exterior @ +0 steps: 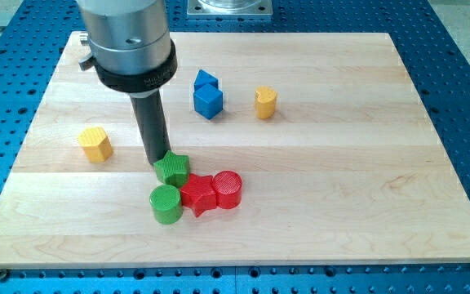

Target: Push the yellow blocks into the blue blocks

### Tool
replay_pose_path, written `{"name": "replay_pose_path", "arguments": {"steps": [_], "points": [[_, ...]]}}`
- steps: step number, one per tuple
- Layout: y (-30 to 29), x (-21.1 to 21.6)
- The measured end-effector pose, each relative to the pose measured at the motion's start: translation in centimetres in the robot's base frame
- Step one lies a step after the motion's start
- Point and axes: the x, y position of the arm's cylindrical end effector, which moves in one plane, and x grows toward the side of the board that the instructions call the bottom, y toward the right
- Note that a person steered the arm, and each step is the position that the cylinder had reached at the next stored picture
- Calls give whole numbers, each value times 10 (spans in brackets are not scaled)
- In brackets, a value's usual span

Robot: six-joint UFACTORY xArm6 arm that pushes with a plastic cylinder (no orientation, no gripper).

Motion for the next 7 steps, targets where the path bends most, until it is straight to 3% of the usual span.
{"name": "replay_pose_path", "arguments": {"steps": [1,2,3,4,5,6,7], "points": [[-15,10],[-22,-62],[1,-70],[96,-58],[183,-83],[169,-114],[123,-84]]}}
